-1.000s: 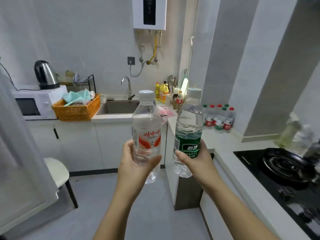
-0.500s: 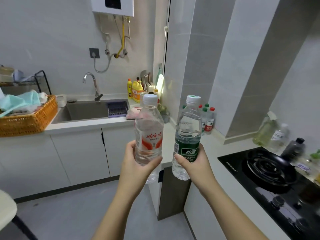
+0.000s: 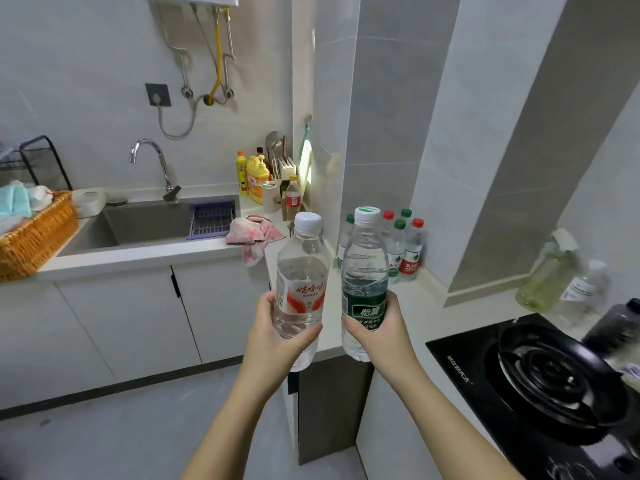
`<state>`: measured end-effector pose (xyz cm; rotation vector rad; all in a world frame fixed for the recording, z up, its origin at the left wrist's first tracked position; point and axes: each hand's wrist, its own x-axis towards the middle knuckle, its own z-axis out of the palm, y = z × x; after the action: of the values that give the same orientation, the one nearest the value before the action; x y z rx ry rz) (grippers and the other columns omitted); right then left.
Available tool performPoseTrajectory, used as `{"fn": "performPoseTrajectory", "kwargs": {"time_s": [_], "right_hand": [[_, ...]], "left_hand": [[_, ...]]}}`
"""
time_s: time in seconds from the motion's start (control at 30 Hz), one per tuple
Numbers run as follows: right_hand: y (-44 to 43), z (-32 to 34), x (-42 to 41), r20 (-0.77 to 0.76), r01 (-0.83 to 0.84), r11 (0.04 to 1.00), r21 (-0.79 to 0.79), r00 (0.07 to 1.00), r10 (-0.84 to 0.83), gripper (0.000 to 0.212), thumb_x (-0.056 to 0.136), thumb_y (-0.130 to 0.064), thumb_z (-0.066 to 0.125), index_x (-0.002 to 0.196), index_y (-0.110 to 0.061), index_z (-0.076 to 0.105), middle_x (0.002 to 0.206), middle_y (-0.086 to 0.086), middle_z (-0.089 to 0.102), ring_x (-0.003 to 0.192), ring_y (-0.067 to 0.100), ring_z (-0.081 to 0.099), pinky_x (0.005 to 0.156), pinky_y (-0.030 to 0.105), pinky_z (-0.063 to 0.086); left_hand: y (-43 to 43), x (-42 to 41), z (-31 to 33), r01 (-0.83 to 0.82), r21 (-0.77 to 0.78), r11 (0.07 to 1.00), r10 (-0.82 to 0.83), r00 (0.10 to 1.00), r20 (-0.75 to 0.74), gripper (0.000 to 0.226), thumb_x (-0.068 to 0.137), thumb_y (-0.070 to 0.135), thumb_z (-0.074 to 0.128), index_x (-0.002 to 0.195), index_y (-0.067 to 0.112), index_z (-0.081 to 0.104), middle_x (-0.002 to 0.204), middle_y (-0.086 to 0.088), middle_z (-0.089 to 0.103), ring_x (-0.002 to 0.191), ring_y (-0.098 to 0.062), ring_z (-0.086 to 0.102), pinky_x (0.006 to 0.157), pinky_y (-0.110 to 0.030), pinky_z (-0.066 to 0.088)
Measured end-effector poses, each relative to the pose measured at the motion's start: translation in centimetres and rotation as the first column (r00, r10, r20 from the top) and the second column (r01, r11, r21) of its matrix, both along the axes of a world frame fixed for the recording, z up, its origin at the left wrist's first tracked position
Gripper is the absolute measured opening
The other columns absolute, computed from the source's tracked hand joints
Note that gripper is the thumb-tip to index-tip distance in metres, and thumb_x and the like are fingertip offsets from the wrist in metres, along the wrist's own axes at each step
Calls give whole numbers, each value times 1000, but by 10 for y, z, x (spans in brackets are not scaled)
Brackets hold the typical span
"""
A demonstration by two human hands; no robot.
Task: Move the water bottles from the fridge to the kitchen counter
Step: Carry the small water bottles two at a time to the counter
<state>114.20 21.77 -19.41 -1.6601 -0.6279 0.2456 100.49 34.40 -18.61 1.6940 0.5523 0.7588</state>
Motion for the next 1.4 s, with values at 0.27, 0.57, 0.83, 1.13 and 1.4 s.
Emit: {"fn": "performPoseTrajectory", "kwargs": {"time_s": [0.27, 0.57, 0.83, 1.13, 1.4], "right_hand": [[5, -24, 86, -53, -22, 999, -48, 998, 19, 56, 76, -14, 80, 121, -21, 48, 106, -7, 65, 99, 8, 64, 77, 16, 48], [20, -65, 153, -84, 77, 978, -192, 992, -94, 65, 73, -22, 84, 126, -22, 46, 116, -2, 63, 108, 19, 61, 95, 44, 50], [62, -100, 211, -120, 161, 940, -301, 972, -204, 56, 66, -19, 85, 108, -27, 49, 97, -15, 66, 90, 0, 63, 62, 11, 44], [93, -138, 250, -164, 275, 900, -339, 924, -344, 54, 63, 0, 84, 103, -18, 53, 97, 2, 67, 84, 4, 67, 57, 10, 49], [110, -157, 264, -152, 297, 892, -341, 919, -364, 60, 62, -5, 87, 111, -12, 53, 106, 5, 66, 97, 20, 65, 84, 33, 53]], "left_hand": [[2, 75, -28, -105, -50, 993, 102, 993, -67, 53, 67, 26, 87, 105, 33, 51, 96, 17, 67, 88, 4, 65, 68, -10, 50], [34, 147, -69, -99, -30, 995, 91, 974, -208, 53, 64, 25, 88, 100, 41, 52, 102, 14, 63, 88, 9, 60, 63, -7, 47], [89, 222, -107, 12, -81, 997, -38, 945, -326, 53, 67, 21, 86, 99, 42, 49, 97, 20, 63, 85, 10, 59, 66, -13, 44], [116, 276, -145, 80, -102, 992, -114, 915, -387, 53, 63, 22, 86, 98, 40, 50, 97, 18, 64, 84, 9, 59, 66, -15, 44], [135, 296, -158, 112, -119, 987, -151, 905, -398, 50, 64, 24, 86, 97, 38, 51, 97, 15, 66, 83, 16, 57, 66, -14, 44]]}}
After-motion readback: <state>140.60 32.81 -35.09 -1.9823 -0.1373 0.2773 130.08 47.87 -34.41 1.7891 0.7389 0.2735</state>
